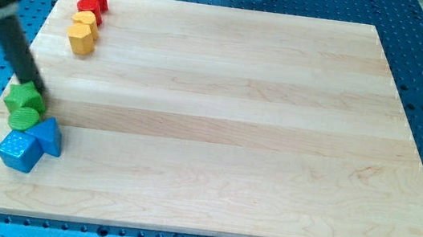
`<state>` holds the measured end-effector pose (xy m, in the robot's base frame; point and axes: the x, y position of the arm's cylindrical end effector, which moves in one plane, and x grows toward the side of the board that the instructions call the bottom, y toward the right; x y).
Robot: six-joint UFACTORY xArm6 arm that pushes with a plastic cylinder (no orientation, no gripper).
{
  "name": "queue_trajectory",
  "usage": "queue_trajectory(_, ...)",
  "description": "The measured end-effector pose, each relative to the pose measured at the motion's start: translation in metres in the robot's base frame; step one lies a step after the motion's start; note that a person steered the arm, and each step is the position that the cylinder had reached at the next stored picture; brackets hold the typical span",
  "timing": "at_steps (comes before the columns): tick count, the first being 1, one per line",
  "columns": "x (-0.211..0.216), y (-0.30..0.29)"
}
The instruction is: Separate the red circle and the yellow heart
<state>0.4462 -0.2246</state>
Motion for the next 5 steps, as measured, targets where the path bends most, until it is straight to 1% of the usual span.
queue_trajectory(1, -0.029, 0.008)
queue_trajectory(2, -0.038, -0.046)
queue_trajectory(3, -0.114, -0.060)
queue_trajectory(4, -0.180, -0.048)
queue_trajectory(5, -0.188, -0.031)
